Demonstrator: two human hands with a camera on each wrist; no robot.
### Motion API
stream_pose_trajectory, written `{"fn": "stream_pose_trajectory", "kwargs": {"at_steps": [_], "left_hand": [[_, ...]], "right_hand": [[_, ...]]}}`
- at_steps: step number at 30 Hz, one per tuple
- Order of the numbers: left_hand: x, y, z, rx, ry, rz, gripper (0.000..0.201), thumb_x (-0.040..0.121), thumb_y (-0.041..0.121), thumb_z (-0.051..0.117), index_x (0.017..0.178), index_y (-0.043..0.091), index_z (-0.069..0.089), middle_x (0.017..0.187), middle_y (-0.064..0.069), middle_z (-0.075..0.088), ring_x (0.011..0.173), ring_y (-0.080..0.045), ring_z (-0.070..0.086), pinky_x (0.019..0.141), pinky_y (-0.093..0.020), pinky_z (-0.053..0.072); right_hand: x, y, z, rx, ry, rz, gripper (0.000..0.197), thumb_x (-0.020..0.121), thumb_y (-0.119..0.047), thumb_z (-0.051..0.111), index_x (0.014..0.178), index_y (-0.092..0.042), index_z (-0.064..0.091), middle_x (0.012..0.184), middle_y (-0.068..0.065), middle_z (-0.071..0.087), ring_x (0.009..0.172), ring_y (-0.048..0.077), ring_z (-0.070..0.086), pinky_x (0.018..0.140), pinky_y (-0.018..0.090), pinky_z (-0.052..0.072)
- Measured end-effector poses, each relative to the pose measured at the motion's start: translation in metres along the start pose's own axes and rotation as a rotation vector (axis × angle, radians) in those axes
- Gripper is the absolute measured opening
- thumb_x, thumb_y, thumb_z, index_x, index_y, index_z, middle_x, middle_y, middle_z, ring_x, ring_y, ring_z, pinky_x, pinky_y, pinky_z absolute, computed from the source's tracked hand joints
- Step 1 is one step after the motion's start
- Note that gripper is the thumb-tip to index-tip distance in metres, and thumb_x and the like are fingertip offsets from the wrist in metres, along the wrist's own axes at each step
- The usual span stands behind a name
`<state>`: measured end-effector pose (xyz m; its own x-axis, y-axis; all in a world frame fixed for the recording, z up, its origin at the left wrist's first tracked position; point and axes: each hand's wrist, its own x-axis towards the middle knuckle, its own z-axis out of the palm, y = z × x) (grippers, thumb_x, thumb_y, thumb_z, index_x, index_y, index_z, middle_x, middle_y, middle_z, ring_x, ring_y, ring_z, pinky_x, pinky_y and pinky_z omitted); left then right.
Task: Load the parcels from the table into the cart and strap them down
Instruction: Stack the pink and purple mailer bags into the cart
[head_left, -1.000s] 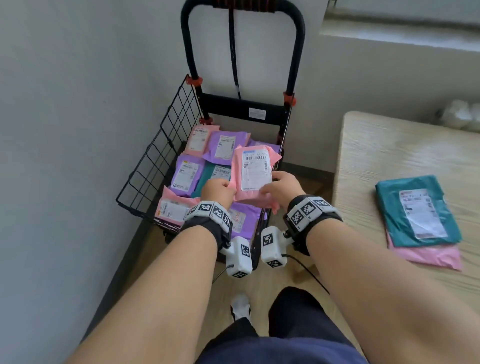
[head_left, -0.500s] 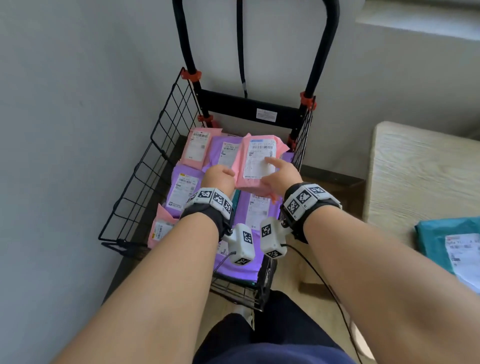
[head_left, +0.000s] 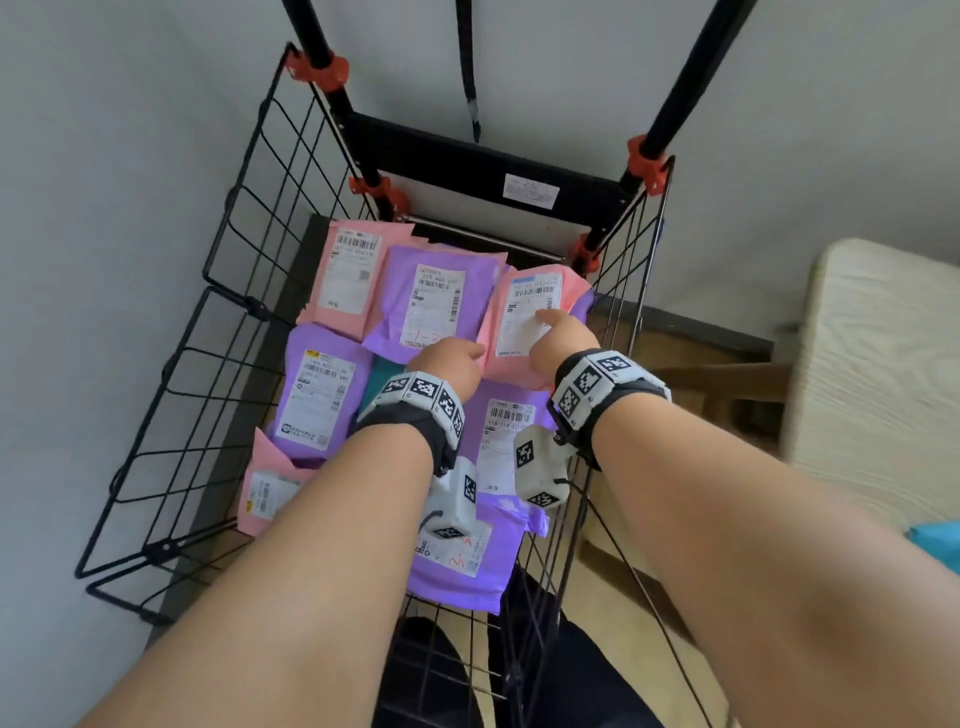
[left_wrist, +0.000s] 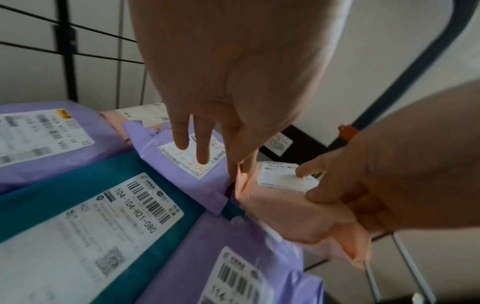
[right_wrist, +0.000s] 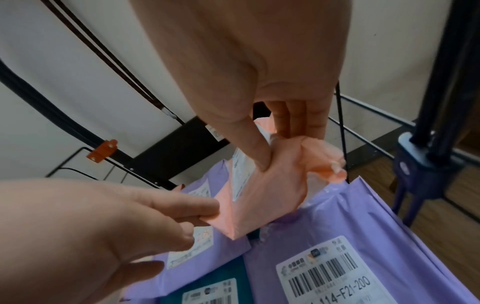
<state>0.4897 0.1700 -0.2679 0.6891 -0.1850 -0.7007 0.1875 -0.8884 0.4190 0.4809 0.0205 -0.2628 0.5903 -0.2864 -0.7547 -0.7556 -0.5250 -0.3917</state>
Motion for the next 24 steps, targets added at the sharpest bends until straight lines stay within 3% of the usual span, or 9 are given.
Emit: {"fn": "stream_pose_trajectory", "kwargs": {"at_steps": [4,8,12,14,16,18,20,22,24], "left_hand": [[0.018,-0.001,0.01,0.407,-0.107,0.085,0.05,0.086,0.002,0.041,0.129,0.023,0.054,0.133,-0.013,0.053,0.124,-0.029,0.045,0.107,-0.043,0.033],[0.034,-0.015,0.026,0.463,-0.185,0.085,0.055,0.086,0.002,0.041,0.136,0.025,0.046,0.14,-0.009,0.047,0.136,-0.03,0.033,0.114,-0.05,0.022],[0.038,-0.023,0.034,0.479,-0.244,0.068,0.06,0.085,0.001,0.04,0.139,0.026,0.043,0.15,0.0,0.039,0.145,-0.026,0.018,0.116,-0.054,0.011],[0.037,-0.021,0.034,0.476,-0.245,0.065,0.054,0.084,0.001,0.041,0.132,0.023,0.048,0.144,-0.003,0.045,0.142,-0.027,0.026,0.113,-0.052,0.017],[0.033,-0.018,0.03,0.437,-0.196,0.076,0.042,0.084,0.001,0.042,0.121,0.018,0.055,0.129,-0.009,0.055,0.126,-0.03,0.045,0.104,-0.046,0.033],[0.03,-0.017,0.024,0.329,-0.143,0.071,0.043,0.085,0.001,0.044,0.123,0.015,0.058,0.127,-0.011,0.057,0.118,-0.03,0.053,0.1,-0.041,0.042],[0.025,-0.017,0.017,0.215,-0.128,0.065,0.05,0.087,0.0,0.044,0.133,0.018,0.054,0.139,-0.008,0.051,0.125,-0.029,0.05,0.106,-0.041,0.04],[0.019,-0.016,0.009,0.158,-0.114,0.071,0.05,0.088,0.0,0.043,0.133,0.019,0.055,0.142,-0.006,0.048,0.128,-0.029,0.047,0.108,-0.04,0.037],[0.013,-0.016,0.003,0.126,-0.071,0.078,0.034,0.088,0.0,0.042,0.106,0.018,0.065,0.126,-0.014,0.055,0.112,-0.029,0.053,0.101,-0.036,0.041]], "right_hand": [[0.022,0.003,0.011,-0.163,-0.058,0.102,0.063,0.096,-0.013,0.042,0.152,-0.03,0.018,0.145,0.008,0.042,0.125,0.029,0.05,0.098,0.035,0.043],[0.034,0.013,0.022,-0.187,-0.118,0.111,0.058,0.098,-0.018,0.043,0.151,-0.025,0.02,0.146,0.011,0.039,0.128,0.03,0.046,0.102,0.036,0.039],[0.036,0.012,0.026,-0.303,-0.149,0.119,0.056,0.098,-0.016,0.035,0.151,-0.026,0.019,0.148,0.007,0.036,0.119,0.027,0.054,0.087,0.03,0.044],[0.036,0.013,0.026,-0.313,-0.16,0.105,0.055,0.098,-0.015,0.035,0.15,-0.024,0.021,0.148,0.008,0.036,0.123,0.027,0.051,0.092,0.03,0.043],[0.036,0.014,0.025,-0.247,-0.159,0.08,0.054,0.098,-0.011,0.04,0.15,-0.019,0.027,0.148,0.012,0.038,0.13,0.029,0.045,0.102,0.031,0.038],[0.033,0.014,0.023,-0.212,-0.13,0.043,0.054,0.097,-0.01,0.043,0.149,-0.016,0.03,0.148,0.013,0.039,0.134,0.029,0.041,0.106,0.033,0.035],[0.028,0.014,0.019,-0.191,-0.094,0.036,0.053,0.097,-0.011,0.045,0.148,-0.018,0.033,0.148,0.012,0.04,0.134,0.028,0.041,0.104,0.031,0.036],[0.021,0.01,0.017,-0.166,-0.077,0.041,0.052,0.097,-0.012,0.045,0.147,-0.02,0.034,0.147,0.01,0.04,0.133,0.027,0.042,0.103,0.029,0.037],[0.014,0.003,0.014,-0.175,-0.055,0.07,0.054,0.097,-0.012,0.043,0.148,-0.025,0.032,0.148,0.012,0.037,0.131,0.028,0.044,0.103,0.031,0.038]]}}
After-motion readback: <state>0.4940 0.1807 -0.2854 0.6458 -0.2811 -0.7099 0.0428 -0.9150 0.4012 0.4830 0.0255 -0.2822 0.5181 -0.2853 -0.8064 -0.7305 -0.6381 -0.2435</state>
